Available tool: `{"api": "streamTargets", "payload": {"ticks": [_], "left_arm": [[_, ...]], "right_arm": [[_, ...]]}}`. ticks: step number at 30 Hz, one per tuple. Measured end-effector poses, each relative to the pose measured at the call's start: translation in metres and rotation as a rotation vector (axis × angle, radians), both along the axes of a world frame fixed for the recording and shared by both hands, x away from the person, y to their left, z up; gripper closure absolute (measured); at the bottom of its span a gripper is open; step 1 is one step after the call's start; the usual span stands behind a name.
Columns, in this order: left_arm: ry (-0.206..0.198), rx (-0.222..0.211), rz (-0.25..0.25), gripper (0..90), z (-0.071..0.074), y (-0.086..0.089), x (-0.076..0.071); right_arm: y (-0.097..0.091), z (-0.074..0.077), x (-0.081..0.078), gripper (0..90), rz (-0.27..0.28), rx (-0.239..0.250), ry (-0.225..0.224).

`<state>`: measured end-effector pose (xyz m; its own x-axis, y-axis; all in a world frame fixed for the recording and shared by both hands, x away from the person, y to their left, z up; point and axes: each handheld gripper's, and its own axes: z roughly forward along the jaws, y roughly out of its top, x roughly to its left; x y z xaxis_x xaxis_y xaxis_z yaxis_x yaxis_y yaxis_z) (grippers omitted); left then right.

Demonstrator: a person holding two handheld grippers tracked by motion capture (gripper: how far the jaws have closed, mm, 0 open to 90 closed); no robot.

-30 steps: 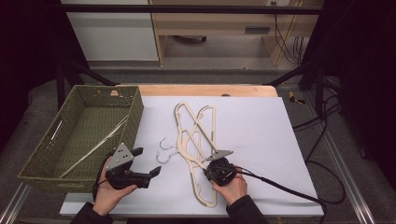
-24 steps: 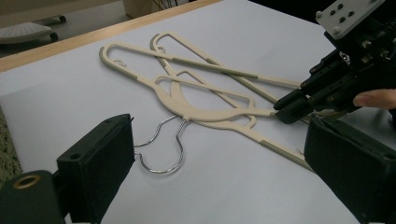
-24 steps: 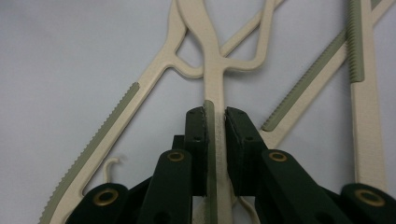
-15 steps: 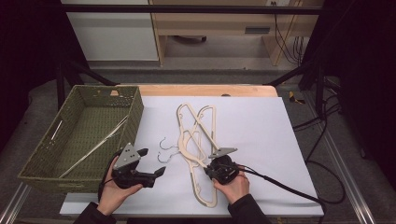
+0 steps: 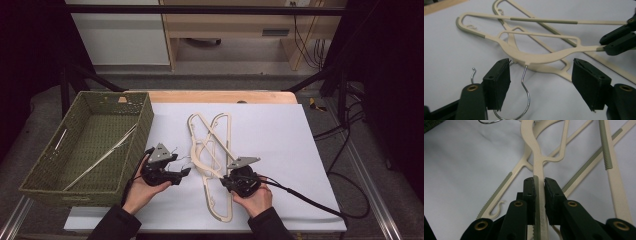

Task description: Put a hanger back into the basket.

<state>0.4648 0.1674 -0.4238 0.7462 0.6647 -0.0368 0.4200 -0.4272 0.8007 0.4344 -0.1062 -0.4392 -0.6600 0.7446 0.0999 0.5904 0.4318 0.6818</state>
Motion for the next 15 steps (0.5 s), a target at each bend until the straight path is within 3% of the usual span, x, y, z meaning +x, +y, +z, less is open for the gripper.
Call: {"api": "streamTargets", "payload": {"ticks": [7, 15], "left_arm": [[0.067, 0.094, -0.012, 43.2, -0.019, -0.005, 0.024], [0.112, 0.132, -0.070, 63.9, -0.031, -0.009, 0.034]], "right_arm": [[-0.002, 0.002, -0.001, 80.3, 0.016, -0.005, 0.000], [-0.002, 0.003, -0.003, 80.3, 0.018, -0.006, 0.002]]}}
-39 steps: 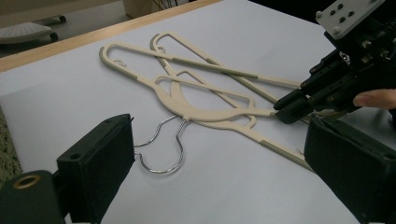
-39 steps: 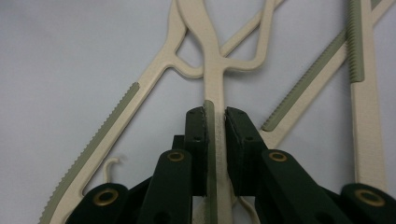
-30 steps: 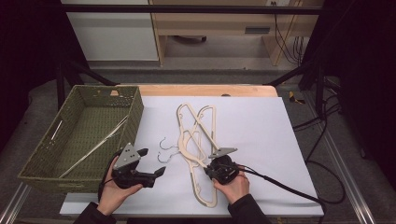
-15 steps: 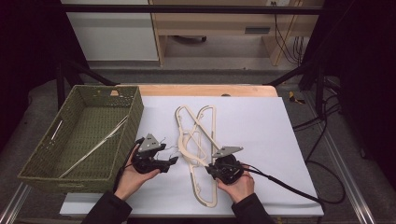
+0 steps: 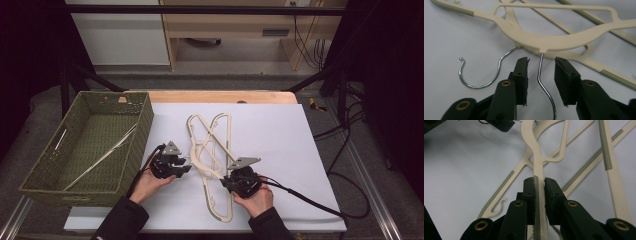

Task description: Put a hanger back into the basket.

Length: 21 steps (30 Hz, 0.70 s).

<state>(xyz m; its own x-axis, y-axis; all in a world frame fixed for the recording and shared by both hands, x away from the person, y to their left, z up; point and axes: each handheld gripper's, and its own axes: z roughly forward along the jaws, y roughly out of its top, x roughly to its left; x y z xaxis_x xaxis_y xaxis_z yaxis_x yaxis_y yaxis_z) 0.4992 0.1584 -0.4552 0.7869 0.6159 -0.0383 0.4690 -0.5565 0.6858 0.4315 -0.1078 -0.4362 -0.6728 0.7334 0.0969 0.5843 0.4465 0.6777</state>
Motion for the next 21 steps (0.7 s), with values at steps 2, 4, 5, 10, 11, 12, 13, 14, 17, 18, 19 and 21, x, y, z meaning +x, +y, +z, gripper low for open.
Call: {"api": "streamTargets", "payload": {"ticks": [2, 4, 5, 10, 11, 12, 13, 14, 17, 18, 19, 21], "left_arm": [[0.014, -0.004, -0.004, 69.5, -0.002, -0.001, 0.000], [0.013, 0.003, -0.009, 74.2, -0.003, -0.002, 0.001], [0.018, 0.012, -0.020, 77.9, -0.003, -0.002, 0.001], [0.012, 0.027, -0.021, 82.5, -0.003, -0.002, -0.001], [0.011, 0.034, -0.020, 82.9, -0.002, -0.002, -0.002], [0.005, 0.038, -0.016, 83.7, -0.001, -0.002, -0.002], [0.002, 0.042, -0.020, 84.6, 0.000, -0.002, -0.003], [0.002, 0.044, -0.016, 84.9, 0.001, -0.002, -0.004], [-0.001, 0.050, -0.020, 86.5, 0.004, -0.003, -0.008], [-0.003, 0.057, -0.023, 86.7, 0.005, -0.003, -0.009], [-0.004, 0.056, -0.018, 86.7, 0.006, -0.004, -0.011], [0.010, 0.056, -0.018, 86.9, 0.008, -0.004, -0.012]], "right_arm": [[-0.001, 0.000, 0.000, 80.3, 0.010, 0.000, -0.014], [0.000, 0.000, 0.000, 80.3, 0.009, 0.004, -0.008], [0.000, 0.000, -0.001, 80.2, 0.007, -0.001, -0.005], [0.000, -0.001, -0.002, 80.2, 0.019, -0.008, -0.003], [0.001, -0.002, -0.002, 80.1, 0.015, -0.008, 0.000], [0.001, -0.002, -0.003, 80.1, 0.013, -0.009, 0.004], [0.001, -0.002, -0.003, 80.1, 0.017, -0.012, 0.004], [0.001, -0.003, -0.004, 80.0, 0.021, -0.011, 0.003], [0.001, -0.005, -0.005, 79.9, 0.028, -0.018, -0.007], [0.002, -0.005, -0.008, 79.9, 0.019, -0.015, 0.012], [0.002, -0.005, -0.008, 79.8, 0.018, -0.014, 0.016], [0.001, -0.007, -0.009, 79.8, 0.033, -0.020, 0.005]]}}
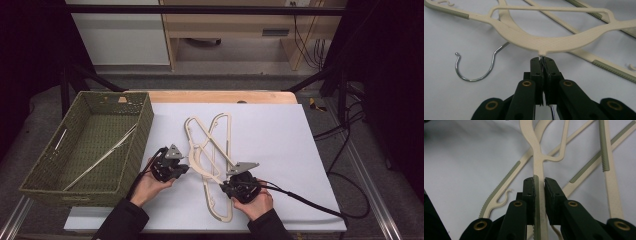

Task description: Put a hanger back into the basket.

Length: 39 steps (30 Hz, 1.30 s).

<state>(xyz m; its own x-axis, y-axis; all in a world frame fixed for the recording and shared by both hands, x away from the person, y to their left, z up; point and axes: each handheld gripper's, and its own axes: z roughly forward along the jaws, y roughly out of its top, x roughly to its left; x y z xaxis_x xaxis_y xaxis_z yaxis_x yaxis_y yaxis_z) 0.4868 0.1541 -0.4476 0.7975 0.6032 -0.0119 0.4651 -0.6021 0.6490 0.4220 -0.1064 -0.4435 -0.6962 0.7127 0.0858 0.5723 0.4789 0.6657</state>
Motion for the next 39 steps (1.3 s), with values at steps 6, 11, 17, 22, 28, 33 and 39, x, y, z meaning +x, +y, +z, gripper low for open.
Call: {"api": "streamTargets", "payload": {"ticks": [6, 11, 17, 22, 28, 33, 39], "left_arm": [[0.023, 0.006, 0.015, 87.2, 0.004, -0.001, -0.005], [0.029, 0.013, 0.030, 87.4, 0.007, -0.003, -0.009], [0.037, 0.027, 0.033, 87.4, 0.010, -0.009, -0.014], [0.046, 0.024, 0.040, 87.4, 0.012, -0.013, -0.017], [0.054, 0.031, 0.039, 87.5, 0.016, -0.013, -0.020], [0.056, 0.036, 0.033, 87.5, 0.017, -0.017, -0.022], [0.047, 0.024, 0.036, 87.5, 0.015, -0.020, -0.024]], "right_arm": [[0.001, -0.004, -0.004, 79.6, 0.013, -0.021, 0.002], [0.002, -0.005, -0.005, 71.8, 0.023, -0.031, -0.017], [0.003, 0.002, 0.000, 45.5, 0.038, 0.051, -0.111], [0.020, 0.001, 0.011, 40.7, 0.060, 0.064, -0.153], [0.044, -0.011, 0.019, 45.8, 0.092, 0.007, -0.166], [0.050, -0.021, 0.020, 55.6, 0.130, -0.037, -0.175], [0.053, -0.029, 0.021, 71.6, 0.153, -0.084, -0.182]]}}
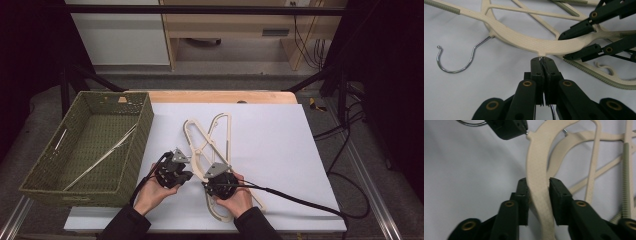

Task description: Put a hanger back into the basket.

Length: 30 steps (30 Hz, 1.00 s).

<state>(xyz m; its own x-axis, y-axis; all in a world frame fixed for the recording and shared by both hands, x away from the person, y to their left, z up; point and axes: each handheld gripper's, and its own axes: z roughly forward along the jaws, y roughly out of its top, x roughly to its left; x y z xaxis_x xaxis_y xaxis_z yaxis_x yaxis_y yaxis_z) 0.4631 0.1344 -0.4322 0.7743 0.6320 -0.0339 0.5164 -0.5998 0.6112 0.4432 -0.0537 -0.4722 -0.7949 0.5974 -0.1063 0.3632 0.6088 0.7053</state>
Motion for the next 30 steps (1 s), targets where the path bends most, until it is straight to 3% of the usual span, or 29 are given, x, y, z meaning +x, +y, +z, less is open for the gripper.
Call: {"api": "streamTargets", "payload": {"ticks": [5, 9, 12, 13, 16, 21, 28, 30], "left_arm": [[0.005, 0.000, 0.000, 87.4, 0.001, 0.001, 0.000], [0.007, -0.005, -0.008, 86.5, 0.003, 0.003, 0.000], [0.001, -0.031, -0.021, 85.7, 0.007, 0.005, -0.001], [-0.001, -0.057, -0.026, 84.3, 0.010, 0.007, -0.002], [-0.046, -0.118, -0.034, 77.8, 0.020, 0.010, -0.006], [-0.156, -0.208, -0.016, 65.1, 0.045, 0.024, -0.015], [-0.285, -0.323, 0.030, 31.5, 0.068, 0.051, -0.021], [-0.326, -0.339, 0.058, 22.2, 0.075, 0.059, -0.024]], "right_arm": [[0.001, 0.001, -0.002, 73.6, 0.026, -0.036, -0.028], [0.002, 0.002, -0.004, 75.6, 0.047, -0.042, -0.018], [0.001, 0.005, -0.006, 76.2, 0.057, -0.033, -0.021], [0.000, 0.007, -0.006, 76.4, 0.064, -0.043, -0.022], [-0.002, 0.011, -0.006, 76.7, 0.065, -0.037, -0.033], [-0.003, 0.012, -0.008, 76.9, 0.057, -0.046, -0.037], [-0.012, 0.028, -0.009, 78.0, 0.050, -0.026, -0.055], [-0.017, 0.034, -0.010, 78.6, 0.044, -0.018, -0.062]]}}
